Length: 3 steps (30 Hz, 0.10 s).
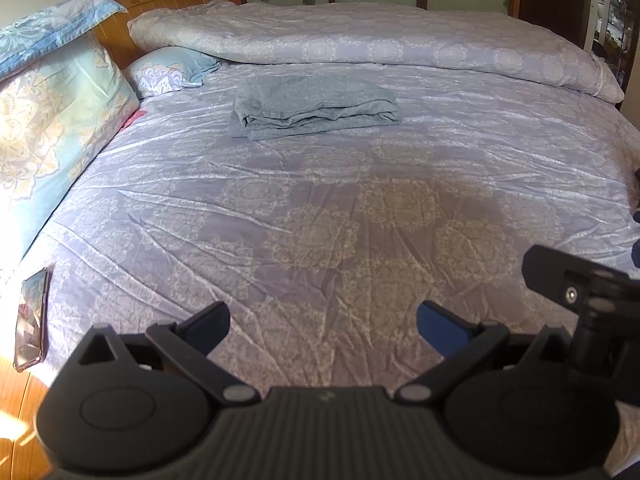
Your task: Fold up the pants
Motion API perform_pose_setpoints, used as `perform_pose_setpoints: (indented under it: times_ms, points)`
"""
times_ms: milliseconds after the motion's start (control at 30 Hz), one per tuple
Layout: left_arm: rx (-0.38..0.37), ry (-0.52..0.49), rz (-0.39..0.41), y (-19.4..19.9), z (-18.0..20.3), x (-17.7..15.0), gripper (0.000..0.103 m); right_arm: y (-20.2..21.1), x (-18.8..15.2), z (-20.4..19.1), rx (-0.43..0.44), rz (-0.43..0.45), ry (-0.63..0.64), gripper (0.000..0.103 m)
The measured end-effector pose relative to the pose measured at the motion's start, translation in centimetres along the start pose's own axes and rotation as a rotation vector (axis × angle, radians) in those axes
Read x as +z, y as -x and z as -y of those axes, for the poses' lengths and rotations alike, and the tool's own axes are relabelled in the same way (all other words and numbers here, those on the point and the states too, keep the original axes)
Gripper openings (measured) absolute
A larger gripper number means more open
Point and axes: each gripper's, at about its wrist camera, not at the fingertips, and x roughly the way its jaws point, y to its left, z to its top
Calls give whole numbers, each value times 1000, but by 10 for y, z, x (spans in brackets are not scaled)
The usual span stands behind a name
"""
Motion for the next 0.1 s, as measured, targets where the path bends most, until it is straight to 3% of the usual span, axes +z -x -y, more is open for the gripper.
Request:
perform_pose_setpoints:
  times_ms: [100]
  points:
    - [-21, -5, 11, 2, 1, 0, 103, 0, 0, 0, 0, 1, -2, 103]
